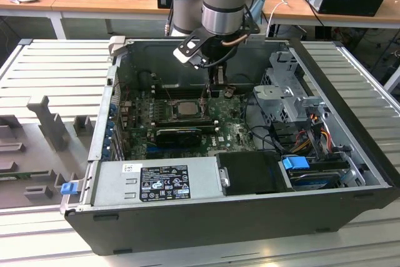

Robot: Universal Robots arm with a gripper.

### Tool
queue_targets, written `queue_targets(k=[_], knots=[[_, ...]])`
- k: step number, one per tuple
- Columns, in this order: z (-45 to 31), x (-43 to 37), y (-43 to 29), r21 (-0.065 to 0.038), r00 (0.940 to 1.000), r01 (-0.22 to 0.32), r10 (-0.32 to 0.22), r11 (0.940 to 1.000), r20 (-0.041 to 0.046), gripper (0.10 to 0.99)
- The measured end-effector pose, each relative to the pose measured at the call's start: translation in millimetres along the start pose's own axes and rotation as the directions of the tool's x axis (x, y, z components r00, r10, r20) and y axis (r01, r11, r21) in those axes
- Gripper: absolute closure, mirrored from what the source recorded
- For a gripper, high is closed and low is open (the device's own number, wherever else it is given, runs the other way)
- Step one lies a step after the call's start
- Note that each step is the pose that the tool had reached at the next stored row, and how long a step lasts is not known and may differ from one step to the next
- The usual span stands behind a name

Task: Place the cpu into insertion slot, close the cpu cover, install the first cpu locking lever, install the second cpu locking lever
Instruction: 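Close the cpu cover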

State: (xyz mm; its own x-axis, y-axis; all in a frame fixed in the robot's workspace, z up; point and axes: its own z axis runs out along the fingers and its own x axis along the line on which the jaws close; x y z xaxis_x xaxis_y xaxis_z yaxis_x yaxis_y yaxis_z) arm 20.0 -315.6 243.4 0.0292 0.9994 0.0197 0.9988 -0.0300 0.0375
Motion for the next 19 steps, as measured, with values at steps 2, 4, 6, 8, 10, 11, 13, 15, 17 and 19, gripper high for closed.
queue_targets(k=[2, 4, 6, 8, 10, 11, 13, 15, 17, 19], knots=[[0.0, 0.0, -1.2, 0.0, 1.0, 0.0, 0.0, 1.0, 0.0, 0.98], [-0.1, -0.1, -2.0, 0.0, 1.0, 0.0, 0.0, 1.0, 0.0, 0.98], [-0.1, -0.1, -3.2, 0.0, 1.0, 0.0, 0.0, 1.0, 0.0, 0.98], [-0.2, -0.1, -4.2, 0.0, 1.0, 0.0, 0.0, 1.0, 0.0, 0.98], [-0.2, -0.2, -5.0, 0.0, 1.0, 0.0, 0.0, 1.0, 0.0, 0.98], [-0.2, -0.2, -5.5, 0.0, 1.0, 0.0, 0.0, 1.0, 0.0, 0.98], [-0.2, -0.2, -6.7, 0.0, 1.0, 0.0, 0.0, 1.0, 0.0, 0.98], [-0.3, -0.2, -7.9, 0.0, 1.0, 0.0, 0.0, 1.0, 0.0, 0.98], [-0.4, -0.3, -9.5, 0.0, 1.0, 0.0, 0.0, 1.0, 0.0, 0.98], [-0.4, -0.3, -10.4, 0.0, 1.0, 0.0, 0.0, 1.0, 0.0, 0.98]])
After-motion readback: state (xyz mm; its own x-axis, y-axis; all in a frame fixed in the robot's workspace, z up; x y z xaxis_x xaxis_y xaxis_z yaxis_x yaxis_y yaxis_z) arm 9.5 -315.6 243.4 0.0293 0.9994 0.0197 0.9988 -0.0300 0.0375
